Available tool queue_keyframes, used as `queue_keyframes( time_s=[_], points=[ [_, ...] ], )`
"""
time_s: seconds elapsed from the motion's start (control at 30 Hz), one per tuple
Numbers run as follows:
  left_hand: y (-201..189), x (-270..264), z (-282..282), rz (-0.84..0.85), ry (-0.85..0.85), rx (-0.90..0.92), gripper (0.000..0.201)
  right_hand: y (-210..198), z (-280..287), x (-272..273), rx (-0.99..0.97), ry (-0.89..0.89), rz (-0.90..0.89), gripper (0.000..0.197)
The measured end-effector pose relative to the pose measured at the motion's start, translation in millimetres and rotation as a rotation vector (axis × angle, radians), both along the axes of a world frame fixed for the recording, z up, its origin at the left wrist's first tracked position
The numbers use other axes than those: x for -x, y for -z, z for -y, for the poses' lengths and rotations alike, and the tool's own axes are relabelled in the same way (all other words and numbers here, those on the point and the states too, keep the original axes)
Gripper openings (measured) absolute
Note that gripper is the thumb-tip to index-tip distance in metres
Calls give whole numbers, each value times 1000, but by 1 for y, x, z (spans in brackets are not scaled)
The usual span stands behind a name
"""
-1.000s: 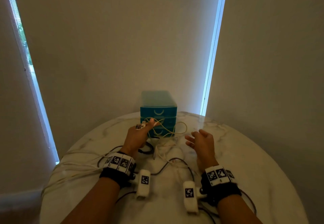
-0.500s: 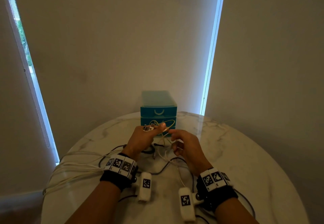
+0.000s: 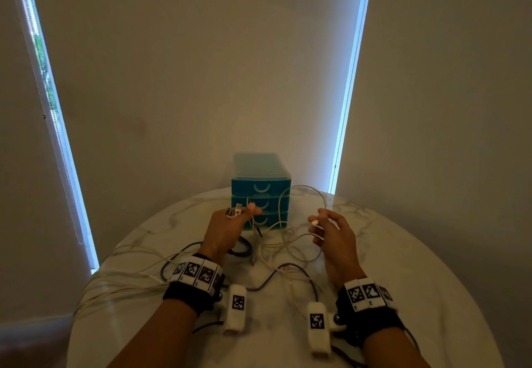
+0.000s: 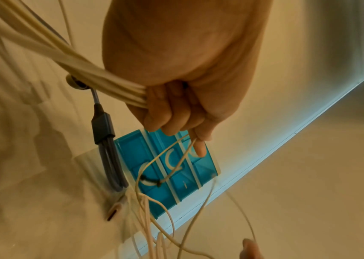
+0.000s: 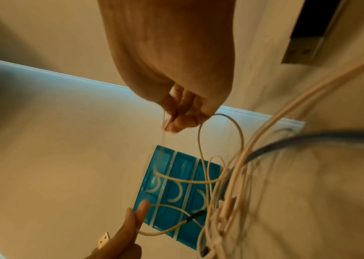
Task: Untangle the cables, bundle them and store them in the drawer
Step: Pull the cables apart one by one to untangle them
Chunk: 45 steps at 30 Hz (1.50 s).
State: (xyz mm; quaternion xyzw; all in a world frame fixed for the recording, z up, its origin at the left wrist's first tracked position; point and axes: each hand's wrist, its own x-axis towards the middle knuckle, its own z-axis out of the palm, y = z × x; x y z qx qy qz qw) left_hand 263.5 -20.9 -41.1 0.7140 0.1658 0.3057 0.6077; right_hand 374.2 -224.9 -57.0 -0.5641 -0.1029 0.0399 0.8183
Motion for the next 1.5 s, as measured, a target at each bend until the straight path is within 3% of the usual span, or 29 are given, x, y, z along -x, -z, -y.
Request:
queue_keyframes(
  time_s=[0.2, 0.3, 0.37, 0.47, 0.53, 0.63, 0.73, 0.83, 0.97, 1.03, 1.1, 1.23, 1.3, 1.37, 1.5],
  points=[
    [4, -3, -10, 130, -179, -76, 29, -12, 15, -6, -269, 138, -35, 33],
    [4, -4, -11, 137, -180, -85, 31, -9, 16, -9, -222, 160, -74, 33],
    [4, -5, -10, 131, -172, -83, 31, -6, 15, -9, -229, 118, -96, 27],
    [5, -6, -12, 129, -170, -61, 29, -11, 19, -5, -426, -37, -152, 16],
    [5, -6, -13, 130, -167, -52, 29, -16, 23, -1, -533, -132, -180, 20],
    [6, -6, -14, 142, -163, -37, 30, -24, 23, -4, -531, -174, -213, 16],
    [6, -6, -15, 144, -158, -35, 30, -26, 17, -5, -137, -140, -127, 35],
    [5, -7, -16, 153, -144, -45, 30, -15, 10, -2, 417, -86, 74, 24],
    [5, -8, -16, 128, -123, -23, 31, -2, 4, 7, 818, -315, 267, 21],
    [8, -9, -19, 127, -132, -14, 31, 2, 3, 8, 861, -349, 356, 12],
    [11, -12, -23, 124, -147, -9, 30, -3, 5, 8, 675, -274, 332, 13],
    [13, -15, -27, 120, -187, 45, 26, -31, 22, 0, -138, -259, 73, 21],
    [13, -16, -27, 90, -199, 45, 26, -35, 33, -4, -380, -290, 16, 18],
    [14, -18, -27, 69, -200, 66, 23, -33, 39, -6, -457, -292, -22, 17],
    [22, -22, -33, 23, -199, 29, 25, -24, 35, -6, -423, -278, -63, 18]
  ],
)
